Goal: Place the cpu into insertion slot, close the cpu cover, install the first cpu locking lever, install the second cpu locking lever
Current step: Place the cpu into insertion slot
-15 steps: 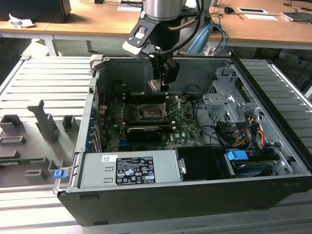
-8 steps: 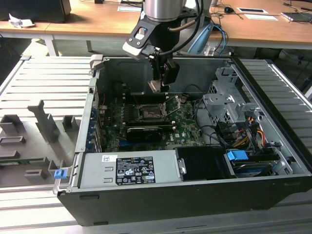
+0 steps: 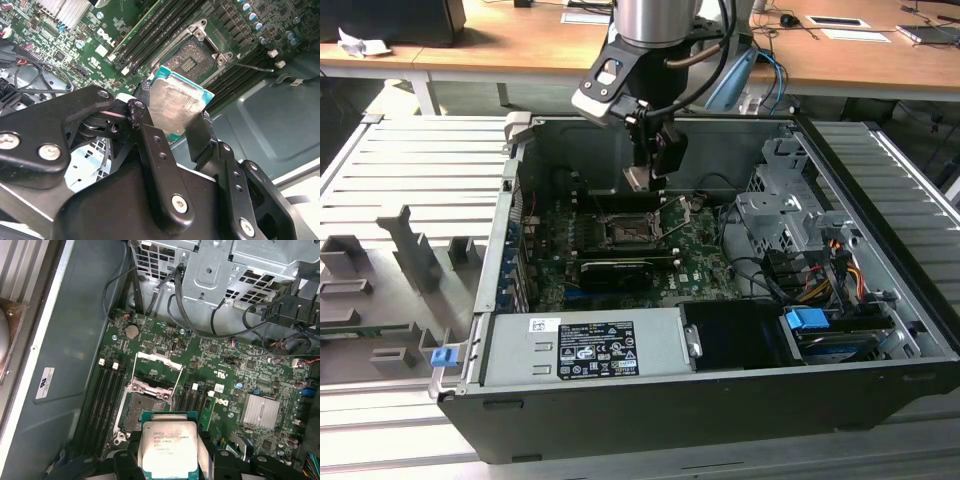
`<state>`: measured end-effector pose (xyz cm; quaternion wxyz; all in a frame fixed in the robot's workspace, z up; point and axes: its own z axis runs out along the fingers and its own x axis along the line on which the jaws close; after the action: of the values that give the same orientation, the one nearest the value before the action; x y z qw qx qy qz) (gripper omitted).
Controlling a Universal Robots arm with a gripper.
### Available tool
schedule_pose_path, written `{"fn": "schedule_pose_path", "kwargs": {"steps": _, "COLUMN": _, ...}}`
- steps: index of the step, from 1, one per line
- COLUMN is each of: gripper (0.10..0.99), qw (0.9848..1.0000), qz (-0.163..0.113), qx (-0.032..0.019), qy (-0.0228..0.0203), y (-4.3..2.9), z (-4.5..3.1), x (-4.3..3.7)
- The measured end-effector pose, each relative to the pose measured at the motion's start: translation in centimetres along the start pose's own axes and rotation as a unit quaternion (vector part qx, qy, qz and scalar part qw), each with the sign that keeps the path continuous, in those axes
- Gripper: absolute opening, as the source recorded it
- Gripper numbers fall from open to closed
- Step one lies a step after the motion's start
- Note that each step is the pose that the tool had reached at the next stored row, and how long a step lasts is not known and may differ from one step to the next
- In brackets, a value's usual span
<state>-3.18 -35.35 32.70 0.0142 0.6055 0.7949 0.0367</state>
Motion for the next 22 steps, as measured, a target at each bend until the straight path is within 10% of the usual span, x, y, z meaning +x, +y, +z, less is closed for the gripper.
{"fn": "schedule_pose_path", "kwargs": {"steps": 22, "gripper": 0.529, "qw": 1.0000, "qz": 0.000, "qx": 0.0000, "qy": 0.0000, "y": -0.05, "z": 0.67, "x": -0.01}}
